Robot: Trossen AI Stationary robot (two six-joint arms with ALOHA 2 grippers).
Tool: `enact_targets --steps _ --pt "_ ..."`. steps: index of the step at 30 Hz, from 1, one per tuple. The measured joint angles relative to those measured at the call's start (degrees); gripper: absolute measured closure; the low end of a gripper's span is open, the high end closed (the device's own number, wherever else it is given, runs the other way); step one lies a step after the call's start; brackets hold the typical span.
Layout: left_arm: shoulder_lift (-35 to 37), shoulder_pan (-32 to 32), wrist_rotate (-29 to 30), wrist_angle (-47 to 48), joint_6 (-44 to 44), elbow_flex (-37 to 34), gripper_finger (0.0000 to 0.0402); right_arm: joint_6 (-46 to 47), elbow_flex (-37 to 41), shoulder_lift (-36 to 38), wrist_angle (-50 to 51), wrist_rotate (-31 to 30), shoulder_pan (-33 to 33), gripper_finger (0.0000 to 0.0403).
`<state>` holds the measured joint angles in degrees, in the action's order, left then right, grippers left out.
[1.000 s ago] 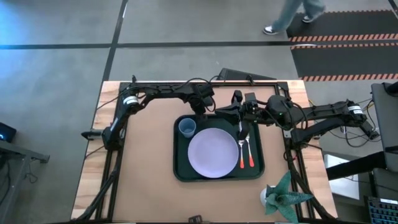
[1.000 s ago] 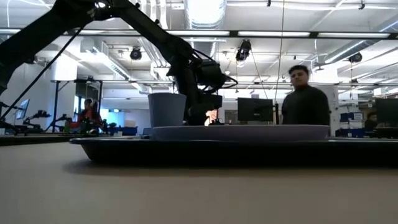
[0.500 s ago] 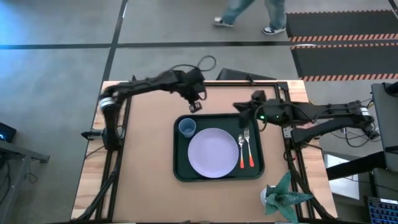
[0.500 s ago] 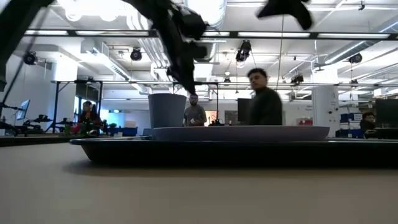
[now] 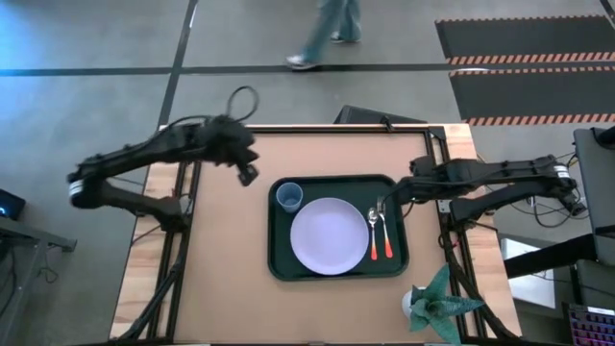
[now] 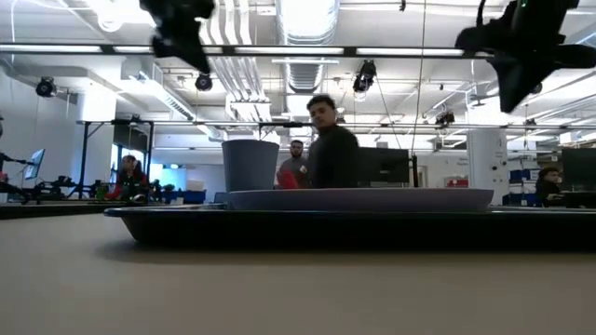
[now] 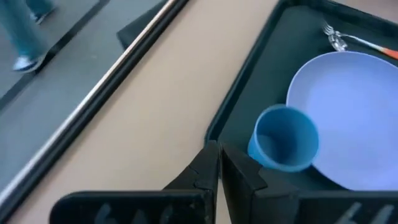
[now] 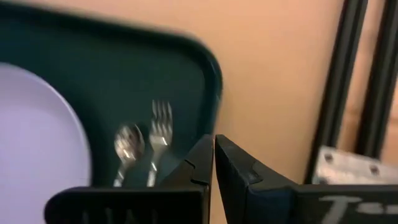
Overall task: Pick and place plate/cup/fork/spoon on tray
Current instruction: Move the black tray to the center of the table
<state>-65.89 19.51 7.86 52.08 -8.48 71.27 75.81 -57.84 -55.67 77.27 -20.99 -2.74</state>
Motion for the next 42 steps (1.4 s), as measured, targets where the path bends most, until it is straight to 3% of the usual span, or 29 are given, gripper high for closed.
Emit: enact_targets --steps 6,12,17,23,27,42 --pt "12.54 -1.99 2.19 -0.36 -9.68 -10.52 0.0402 -0.04 0.00 -3.85 3.54 7.91 0.00 0.0394" --pt "18.01 -3.46 2.32 -0.58 -13.67 -15.96 0.0402 1.56 2.06 -3.71 6.06 11.61 0.00 0.0394" --pt "18.65 -4.28 2.56 -0.61 -14.82 -17.88 0.0402 5.49 7.88 0.21 4.29 14.80 0.00 0.0394" --pt "17.66 -5.07 2.84 -0.73 -14.96 -17.84 0.0402 7.17 17.15 4.02 -7.79 16.64 -0.01 0.0394" --pt "17.43 -5.07 2.97 -0.93 -14.87 -17.84 0.0402 7.63 15.92 1.35 -6.38 16.67 -0.26 0.0394" --pt "17.93 -5.05 2.95 -2.10 -13.19 -17.84 0.0402 10.30 17.57 -11.11 -9.43 27.89 -1.64 0.0395"
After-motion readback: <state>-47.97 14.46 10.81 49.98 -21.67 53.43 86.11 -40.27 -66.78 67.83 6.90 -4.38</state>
